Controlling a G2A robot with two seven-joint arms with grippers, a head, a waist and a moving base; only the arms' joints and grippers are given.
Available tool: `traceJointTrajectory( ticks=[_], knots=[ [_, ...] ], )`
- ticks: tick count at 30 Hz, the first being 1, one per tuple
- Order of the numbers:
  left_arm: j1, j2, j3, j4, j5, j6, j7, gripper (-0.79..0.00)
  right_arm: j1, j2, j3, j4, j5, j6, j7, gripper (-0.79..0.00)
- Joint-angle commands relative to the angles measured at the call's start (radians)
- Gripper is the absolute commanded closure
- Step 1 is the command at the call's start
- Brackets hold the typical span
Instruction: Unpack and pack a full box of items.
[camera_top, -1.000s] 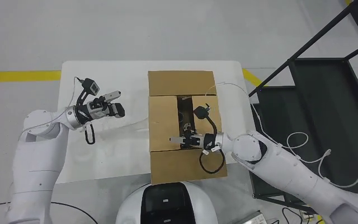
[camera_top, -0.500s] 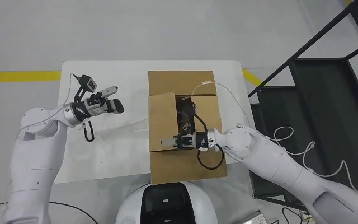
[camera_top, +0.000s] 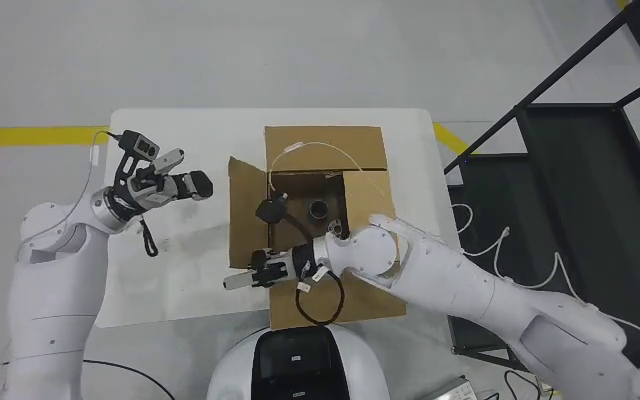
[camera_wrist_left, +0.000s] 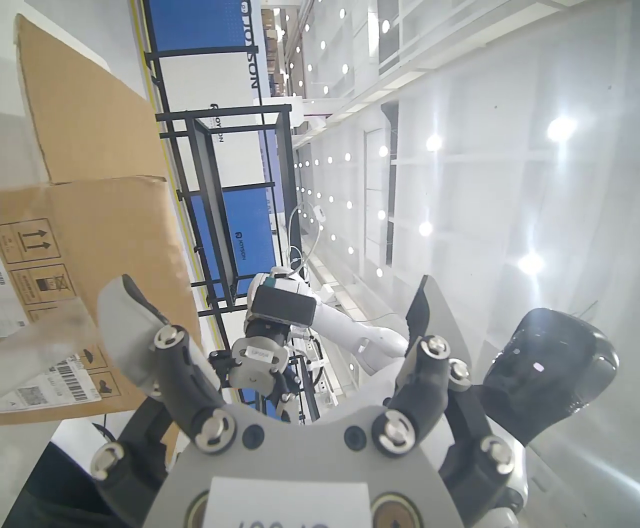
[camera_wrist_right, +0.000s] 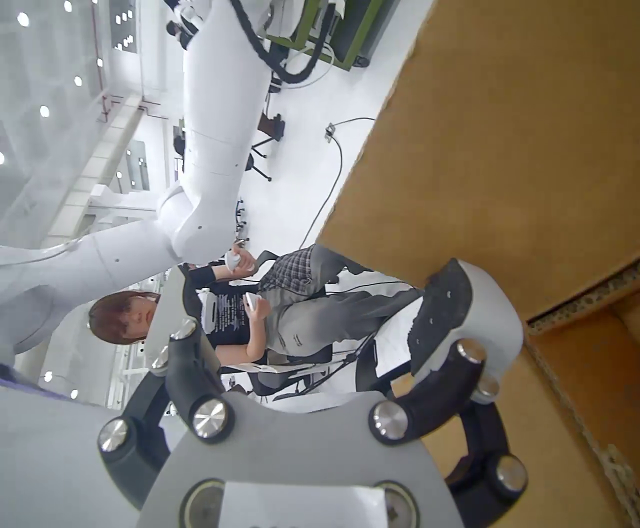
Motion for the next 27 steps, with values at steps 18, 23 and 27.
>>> traceJointTrajectory(
  ticks=[18,23,27],
  knots=[
    [-0.091,-0.019,0.200,0.191,0.182,0.062,0.132,-0.785,-0.052,-0.059,0.064,0.070,-0.044,0.008,-0.001,-0.785],
    [-0.122,-0.034,0.263,0.255,0.229,0.038,0.192,-0.785,-0.198,0.024,0.250,0.019,-0.042,-0.039,-0.011,-0.785],
    [-0.145,-0.045,0.313,0.297,0.270,0.037,0.221,-0.785,-0.354,0.091,0.440,-0.034,-0.003,-0.106,0.015,-0.785]
  ],
)
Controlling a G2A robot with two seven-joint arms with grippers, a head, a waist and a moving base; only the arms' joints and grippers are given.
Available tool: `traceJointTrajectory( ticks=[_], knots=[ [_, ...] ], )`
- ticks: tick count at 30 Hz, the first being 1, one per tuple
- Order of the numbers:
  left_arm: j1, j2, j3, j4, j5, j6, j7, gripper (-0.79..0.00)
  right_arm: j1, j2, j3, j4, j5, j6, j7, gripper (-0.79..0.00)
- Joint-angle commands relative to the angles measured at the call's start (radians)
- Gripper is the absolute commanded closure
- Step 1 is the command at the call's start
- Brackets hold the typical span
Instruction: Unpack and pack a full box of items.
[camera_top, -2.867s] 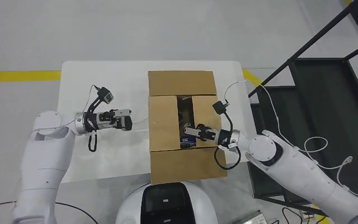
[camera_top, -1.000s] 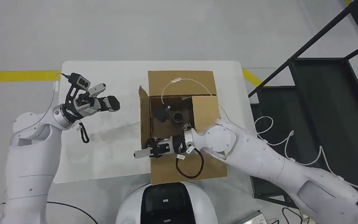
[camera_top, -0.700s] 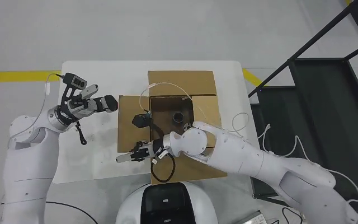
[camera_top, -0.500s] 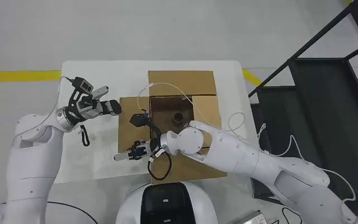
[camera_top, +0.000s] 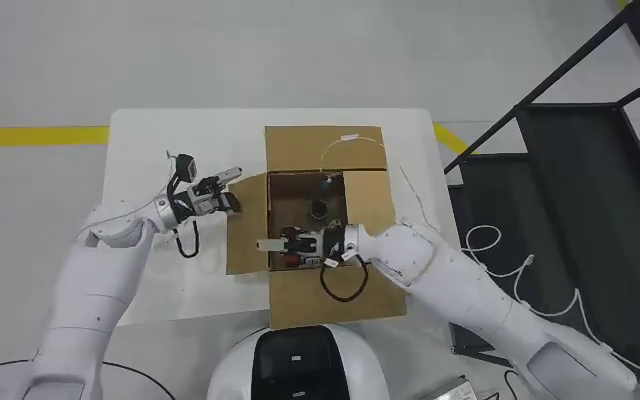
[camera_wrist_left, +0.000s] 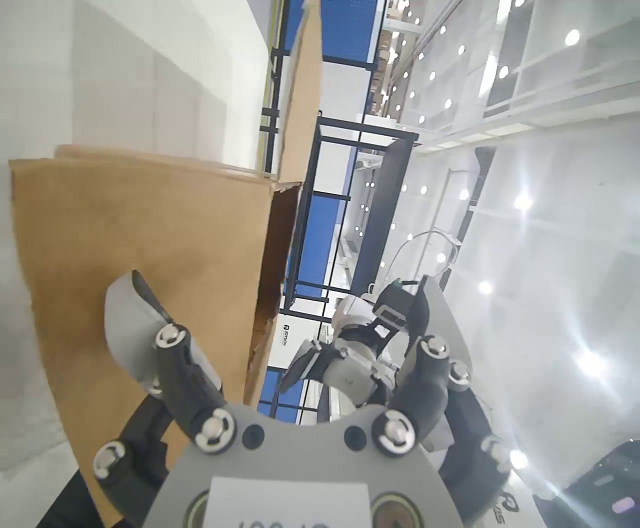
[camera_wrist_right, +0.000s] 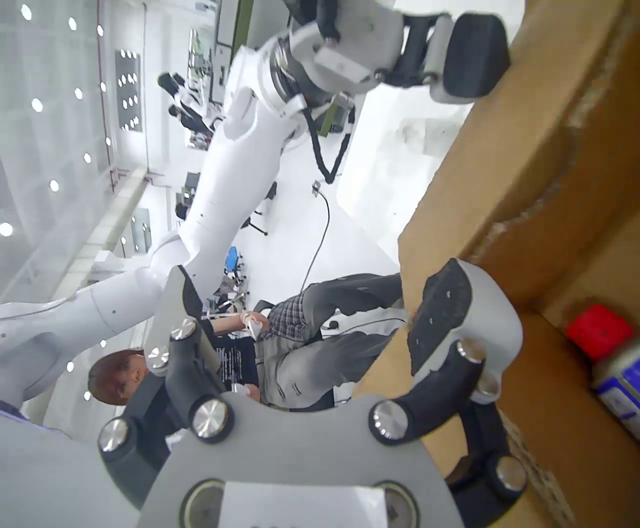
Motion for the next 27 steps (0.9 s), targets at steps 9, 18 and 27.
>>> traceJointTrajectory(
  ticks=[9,18,27],
  knots=[
    [-0.049,-0.033,0.111,0.059,0.054,-0.032,0.048,-0.785,-0.328,0.096,0.391,-0.118,0.102,-0.115,0.063,-0.785],
    [0.009,0.004,-0.001,-0.159,0.032,-0.055,-0.027,-0.785,-0.444,0.113,0.519,-0.142,0.147,-0.154,0.089,-0.785],
    [0.043,0.017,0.009,-0.412,0.108,0.076,-0.018,-0.785,-0.512,0.117,0.609,-0.080,0.218,-0.204,0.102,-0.785]
  ],
)
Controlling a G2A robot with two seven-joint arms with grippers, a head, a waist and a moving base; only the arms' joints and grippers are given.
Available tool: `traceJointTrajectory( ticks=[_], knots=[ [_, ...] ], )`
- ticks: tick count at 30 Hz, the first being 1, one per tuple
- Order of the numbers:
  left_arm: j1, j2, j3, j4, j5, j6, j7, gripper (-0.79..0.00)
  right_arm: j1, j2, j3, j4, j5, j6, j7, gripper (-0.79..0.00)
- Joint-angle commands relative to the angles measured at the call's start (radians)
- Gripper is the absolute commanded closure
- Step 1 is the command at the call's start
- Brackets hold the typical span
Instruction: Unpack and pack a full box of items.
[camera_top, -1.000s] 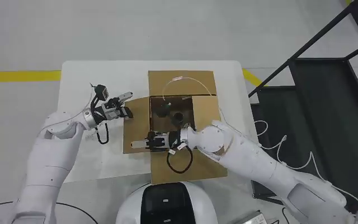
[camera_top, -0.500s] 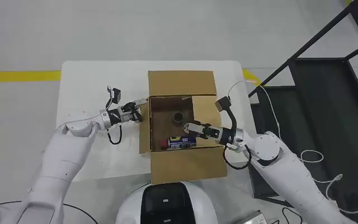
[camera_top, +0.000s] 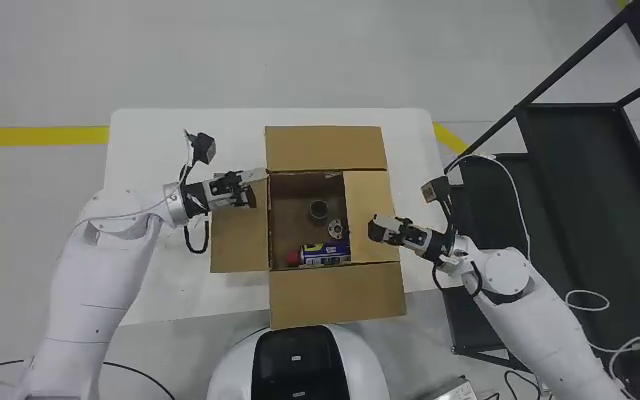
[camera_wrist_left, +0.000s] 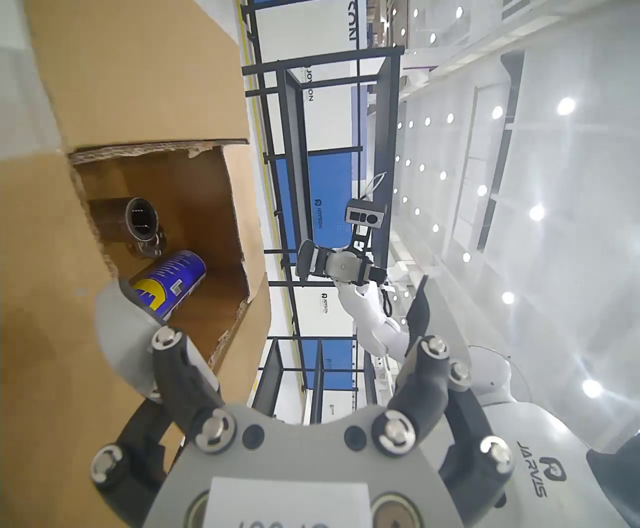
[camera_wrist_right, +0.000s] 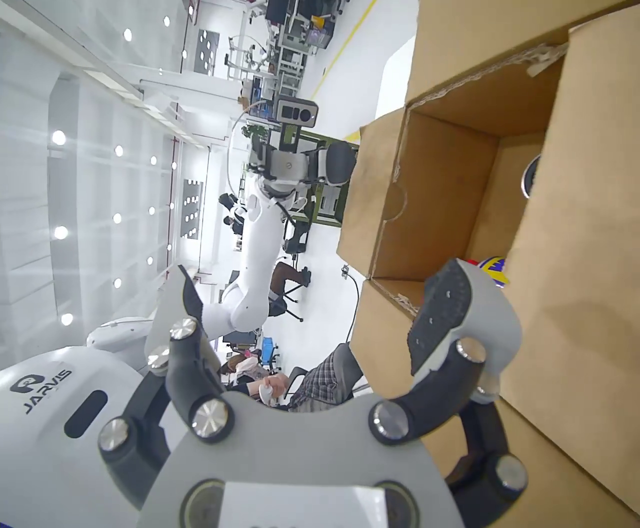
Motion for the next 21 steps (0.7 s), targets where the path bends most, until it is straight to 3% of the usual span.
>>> traceJointTrajectory(
  ticks=[1,5,10,15,21],
  knots=[
    [-0.019,-0.005,0.035,-0.017,0.016,0.027,0.006,-0.785,-0.016,0.001,0.020,0.010,0.010,-0.010,0.002,-0.785],
    [-0.089,-0.027,0.128,-0.009,0.034,0.086,0.035,-0.785,-0.054,0.003,0.065,0.029,0.035,-0.031,0.005,-0.785],
    [-0.180,-0.068,0.265,0.065,0.036,0.119,0.089,-0.785,-0.092,0.004,0.107,0.042,0.057,-0.047,0.018,-0.785],
    [-0.249,-0.123,0.398,0.180,0.012,0.104,0.155,-0.785,-0.111,0.003,0.131,0.045,0.062,-0.048,0.026,-0.785],
    [-0.324,-0.188,0.496,0.339,-0.044,0.027,0.199,-0.785,-0.110,0.000,0.130,0.033,0.073,-0.044,0.065,-0.785]
  ],
)
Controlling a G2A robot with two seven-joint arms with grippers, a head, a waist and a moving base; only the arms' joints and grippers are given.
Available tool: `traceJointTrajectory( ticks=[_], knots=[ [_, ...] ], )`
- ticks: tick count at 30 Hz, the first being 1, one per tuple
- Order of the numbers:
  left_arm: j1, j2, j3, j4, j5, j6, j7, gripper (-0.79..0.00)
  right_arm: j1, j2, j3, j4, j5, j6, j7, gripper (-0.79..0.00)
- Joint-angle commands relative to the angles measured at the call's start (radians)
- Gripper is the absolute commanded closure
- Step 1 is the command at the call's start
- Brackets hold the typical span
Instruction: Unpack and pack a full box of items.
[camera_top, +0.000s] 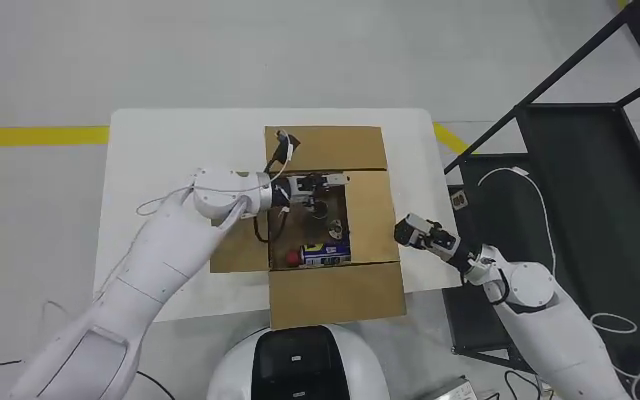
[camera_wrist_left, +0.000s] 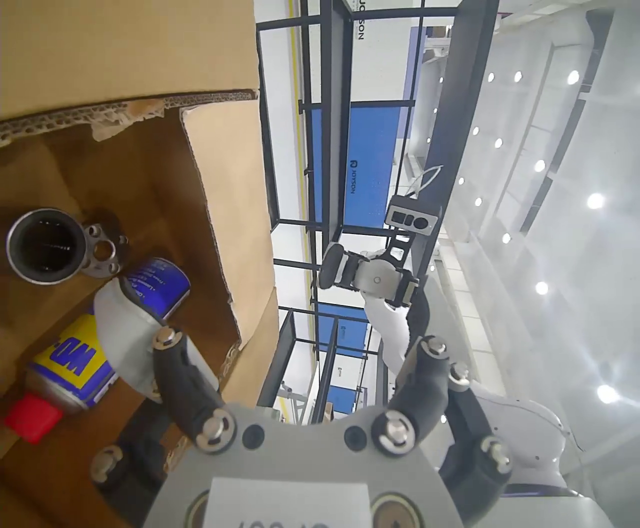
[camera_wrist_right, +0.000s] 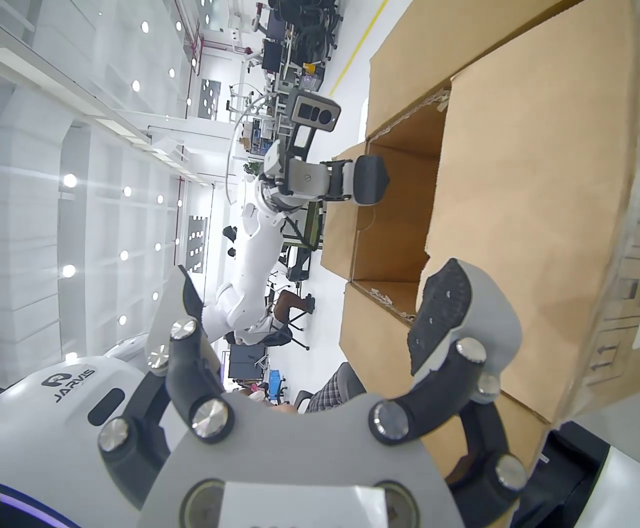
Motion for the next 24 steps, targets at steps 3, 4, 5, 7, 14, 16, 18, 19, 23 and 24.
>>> traceJointTrajectory(
  ticks=[3,4,5,7,14,16,18,19,23,24],
  knots=[
    [-0.028,-0.018,0.022,0.057,-0.014,-0.027,-0.011,-0.785,0.002,0.000,-0.002,-0.002,0.002,0.003,0.007,-0.785],
    [-0.028,-0.018,0.022,0.057,-0.014,-0.027,-0.011,-0.785,0.002,0.000,-0.002,-0.002,0.002,0.003,0.007,-0.785],
    [-0.028,-0.018,0.022,0.057,-0.014,-0.027,-0.011,-0.785,0.002,0.000,-0.002,-0.002,0.002,0.003,0.007,-0.785],
    [-0.028,-0.018,0.022,0.057,-0.014,-0.027,-0.011,-0.785,0.002,0.000,-0.002,-0.002,0.002,0.003,0.007,-0.785],
    [-0.028,-0.018,0.022,0.057,-0.014,-0.027,-0.011,-0.785,0.002,0.000,-0.002,-0.002,0.002,0.003,0.007,-0.785],
    [-0.025,-0.018,0.022,0.055,-0.014,-0.028,-0.007,-0.785,0.002,-0.001,-0.004,-0.005,0.001,0.006,0.003,-0.785],
    [-0.015,-0.018,0.018,0.036,-0.008,-0.024,0.015,-0.785,0.002,-0.003,-0.013,-0.021,-0.012,0.021,-0.009,-0.785],
    [-0.011,-0.019,0.015,0.020,-0.006,-0.017,0.026,-0.785,0.001,-0.004,-0.018,-0.029,-0.015,0.031,-0.010,-0.785],
    [-0.008,-0.036,0.038,0.001,-0.014,0.003,0.044,-0.785,-0.004,-0.005,-0.025,-0.044,0.002,0.043,0.029,-0.785],
    [-0.013,-0.045,0.050,0.014,-0.017,0.002,0.053,-0.785,-0.008,-0.005,-0.023,-0.044,0.001,0.047,0.034,-0.785]
  ],
)
